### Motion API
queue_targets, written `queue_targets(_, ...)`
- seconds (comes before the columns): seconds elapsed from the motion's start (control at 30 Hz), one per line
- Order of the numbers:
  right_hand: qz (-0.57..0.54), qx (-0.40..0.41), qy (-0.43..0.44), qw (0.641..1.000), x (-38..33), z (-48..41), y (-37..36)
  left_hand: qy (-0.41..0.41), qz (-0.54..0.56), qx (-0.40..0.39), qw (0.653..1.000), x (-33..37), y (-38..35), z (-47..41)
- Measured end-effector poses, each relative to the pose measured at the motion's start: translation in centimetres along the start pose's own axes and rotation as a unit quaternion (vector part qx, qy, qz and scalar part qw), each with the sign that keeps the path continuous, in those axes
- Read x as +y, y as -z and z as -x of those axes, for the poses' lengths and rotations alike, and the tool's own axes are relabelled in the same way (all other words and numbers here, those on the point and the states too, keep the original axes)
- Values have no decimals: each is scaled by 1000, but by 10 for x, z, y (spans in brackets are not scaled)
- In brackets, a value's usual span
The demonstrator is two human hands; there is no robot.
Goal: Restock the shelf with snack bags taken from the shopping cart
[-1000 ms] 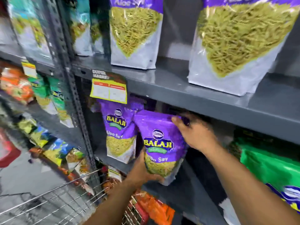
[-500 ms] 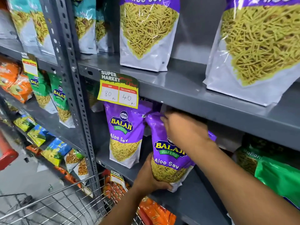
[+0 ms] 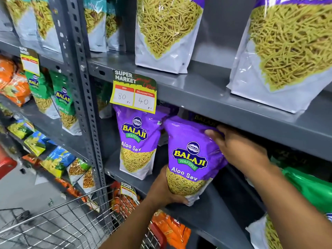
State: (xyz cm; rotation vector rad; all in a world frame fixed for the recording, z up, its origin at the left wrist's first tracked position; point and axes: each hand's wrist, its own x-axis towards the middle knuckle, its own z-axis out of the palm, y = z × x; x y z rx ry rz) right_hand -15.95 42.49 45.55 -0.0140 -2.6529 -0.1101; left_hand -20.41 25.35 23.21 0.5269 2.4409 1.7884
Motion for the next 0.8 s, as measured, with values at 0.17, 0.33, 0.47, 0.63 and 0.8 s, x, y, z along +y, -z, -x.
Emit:
queue_targets(0.17, -364, 171, -112, 909, -10, 35, -28, 1, 13, -5, 1000, 2, 1, 3)
queue_targets(0.33, -623, 72, -235, 742, -26, 107, -128, -12, 30, -30, 999, -5, 6, 0)
queue_targets(0.47, -564, -77, -244, 786, -40, 125, -161, -20, 54, -57, 997, -10, 8, -3)
queue_targets(0.63, -542, -88, -264, 793, -40, 127, -164, -31, 68, -81, 994, -6, 12, -6)
queue_targets(0.8, -625, 31, -284, 726, -42, 160, -141, -36, -30, 2, 999, -2, 13, 36)
